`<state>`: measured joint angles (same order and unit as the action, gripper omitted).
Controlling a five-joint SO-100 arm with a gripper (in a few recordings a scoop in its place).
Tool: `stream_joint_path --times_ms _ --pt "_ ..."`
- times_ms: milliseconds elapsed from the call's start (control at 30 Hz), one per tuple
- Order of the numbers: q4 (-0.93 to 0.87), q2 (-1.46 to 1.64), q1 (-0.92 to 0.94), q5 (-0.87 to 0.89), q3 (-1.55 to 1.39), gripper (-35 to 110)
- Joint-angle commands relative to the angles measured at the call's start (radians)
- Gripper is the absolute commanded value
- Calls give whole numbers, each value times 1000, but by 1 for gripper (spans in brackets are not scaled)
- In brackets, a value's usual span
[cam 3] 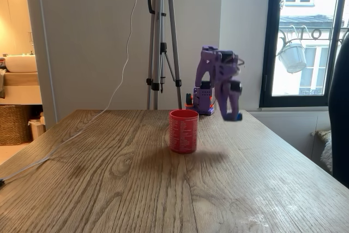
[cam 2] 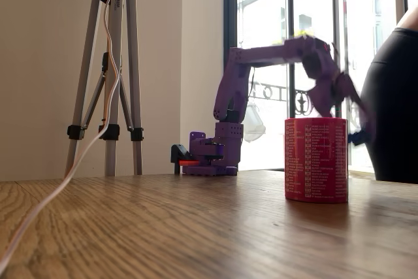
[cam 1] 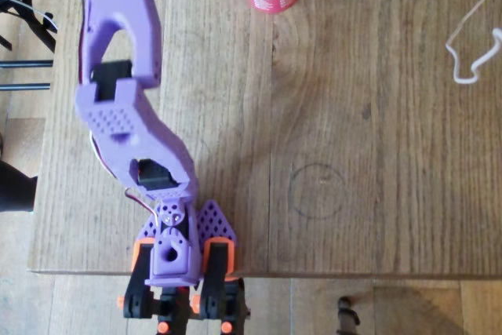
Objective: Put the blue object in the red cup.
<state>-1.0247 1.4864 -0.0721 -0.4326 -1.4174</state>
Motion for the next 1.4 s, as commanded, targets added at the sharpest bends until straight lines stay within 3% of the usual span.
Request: stream_joint_path --times_ms 0,267,400,833,1333,1367 --pt "183 247 29 -49 -29 1" --pt "489 310 169 -63 -118 1" --pt "525 273 258 21 -117 1" --pt "230 196 350 161 -158 1" --pt "241 189 345 156 -196 1" --pt "238 189 348 161 -196 7"
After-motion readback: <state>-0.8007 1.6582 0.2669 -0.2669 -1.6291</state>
